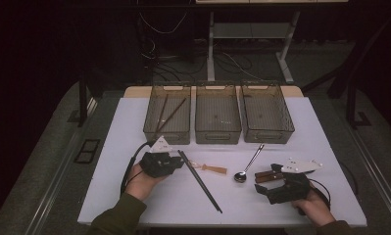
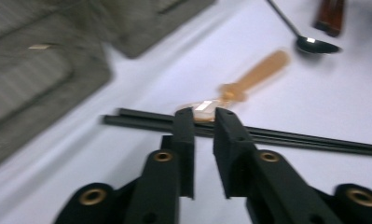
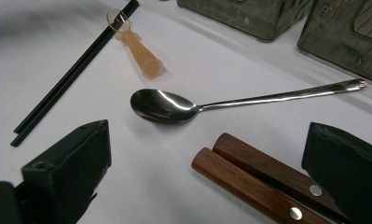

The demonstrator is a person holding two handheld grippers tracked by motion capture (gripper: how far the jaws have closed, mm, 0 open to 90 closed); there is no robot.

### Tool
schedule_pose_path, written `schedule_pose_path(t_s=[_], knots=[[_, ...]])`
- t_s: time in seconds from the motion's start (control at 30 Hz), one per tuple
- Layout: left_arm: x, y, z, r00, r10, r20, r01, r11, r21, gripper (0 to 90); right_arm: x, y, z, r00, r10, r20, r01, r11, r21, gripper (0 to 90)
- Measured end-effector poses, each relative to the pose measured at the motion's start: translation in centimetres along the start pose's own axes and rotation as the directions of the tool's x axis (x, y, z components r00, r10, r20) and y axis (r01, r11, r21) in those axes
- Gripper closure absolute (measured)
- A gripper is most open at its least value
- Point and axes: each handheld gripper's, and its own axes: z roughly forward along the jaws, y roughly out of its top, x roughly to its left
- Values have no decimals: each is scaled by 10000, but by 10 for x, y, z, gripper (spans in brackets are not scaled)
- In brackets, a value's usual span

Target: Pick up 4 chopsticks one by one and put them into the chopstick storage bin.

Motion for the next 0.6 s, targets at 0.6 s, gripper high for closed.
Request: schedule_pose_path(t_s=[0.6], knots=[[-47,6,49,9883,736,1334,-797,9960,412,885,1,0,1,10000,-70,-9,70,10000,31,15]])
